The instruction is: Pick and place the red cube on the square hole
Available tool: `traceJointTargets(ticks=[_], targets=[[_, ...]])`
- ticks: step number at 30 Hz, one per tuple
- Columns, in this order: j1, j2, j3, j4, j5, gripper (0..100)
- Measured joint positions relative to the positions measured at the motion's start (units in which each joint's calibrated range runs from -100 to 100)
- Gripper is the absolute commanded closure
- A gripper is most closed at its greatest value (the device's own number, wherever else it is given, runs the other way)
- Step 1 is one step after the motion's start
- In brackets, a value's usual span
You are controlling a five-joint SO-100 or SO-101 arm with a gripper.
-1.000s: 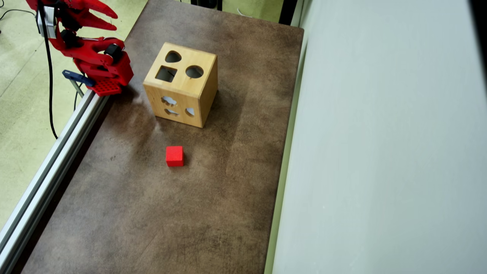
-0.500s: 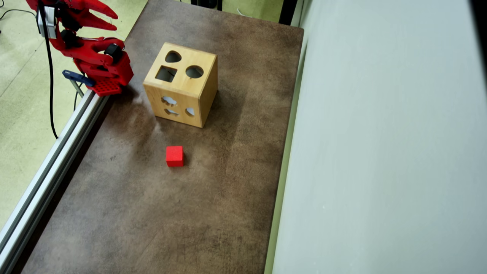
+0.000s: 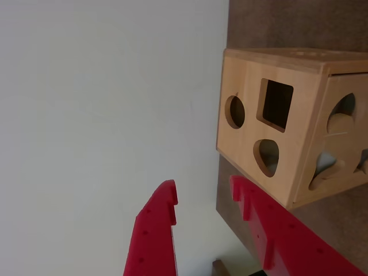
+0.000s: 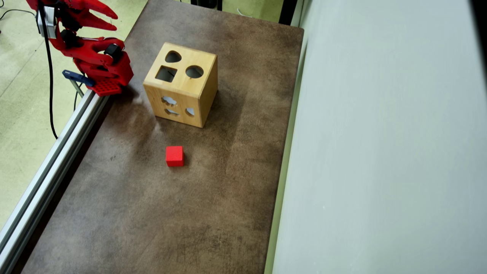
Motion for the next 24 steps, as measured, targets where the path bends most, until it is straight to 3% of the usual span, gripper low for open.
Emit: traceJointTargets(ticks=[4,14,24], targets=[[2.8,9.2,-6.2,0.0,0.0,85],[10.8,43.0,-44.7,0.0,0.0,85],[19.7,61.7,-48.8,0.0,0.0,85]])
